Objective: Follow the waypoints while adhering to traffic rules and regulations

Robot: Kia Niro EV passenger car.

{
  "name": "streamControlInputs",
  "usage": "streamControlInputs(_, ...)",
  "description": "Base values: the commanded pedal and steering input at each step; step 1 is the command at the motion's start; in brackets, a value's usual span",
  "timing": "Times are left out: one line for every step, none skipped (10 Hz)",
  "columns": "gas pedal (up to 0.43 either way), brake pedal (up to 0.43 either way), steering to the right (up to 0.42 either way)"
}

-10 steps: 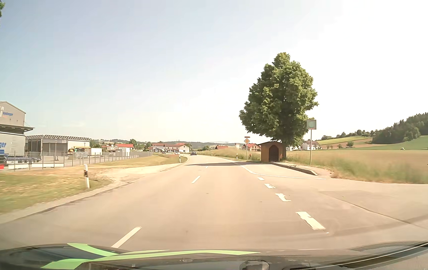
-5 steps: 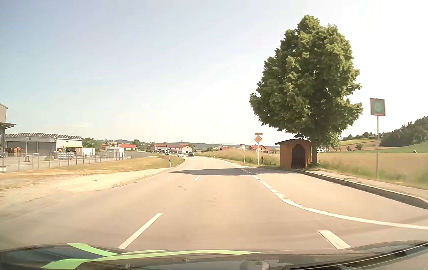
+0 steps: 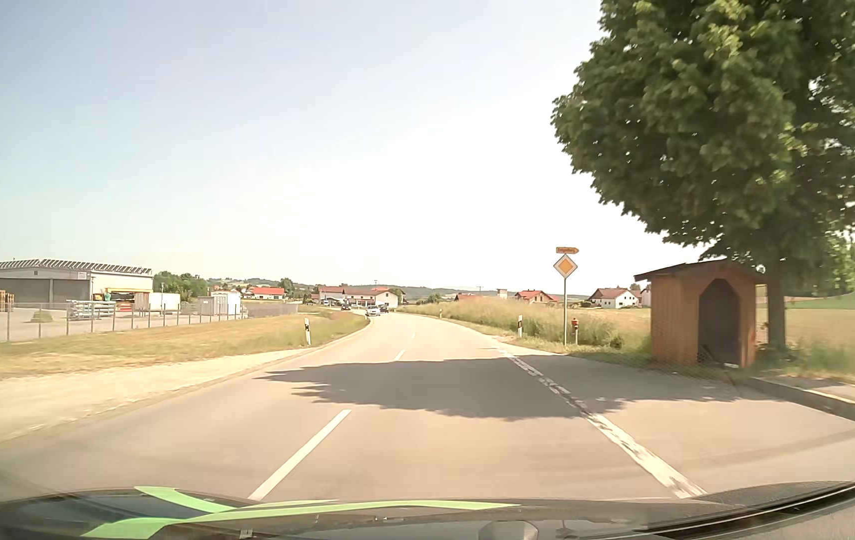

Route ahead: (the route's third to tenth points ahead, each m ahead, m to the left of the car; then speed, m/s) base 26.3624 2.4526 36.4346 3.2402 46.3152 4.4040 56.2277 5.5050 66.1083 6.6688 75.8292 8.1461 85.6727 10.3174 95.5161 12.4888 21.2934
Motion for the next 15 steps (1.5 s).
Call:
streamControlInputs(0.087,0.0,-0.014)
streamControlInputs(0.087,0.0,-0.014)
streamControlInputs(0.087,0.0,-0.013)
streamControlInputs(0.087,0.0,-0.013)
streamControlInputs(0.087,0.0,-0.011)
streamControlInputs(0.087,0.0,-0.011)
streamControlInputs(0.087,0.0,-0.011)
streamControlInputs(0.087,0.0,-0.011)
streamControlInputs(0.098,0.0,-0.011)
streamControlInputs(0.098,0.0,-0.011)
streamControlInputs(0.098,0.0,-0.012)
streamControlInputs(0.098,0.0,-0.013)
streamControlInputs(0.11,0.0,-0.014)
streamControlInputs(0.11,0.0,-0.015)
streamControlInputs(0.11,0.0,-0.015)
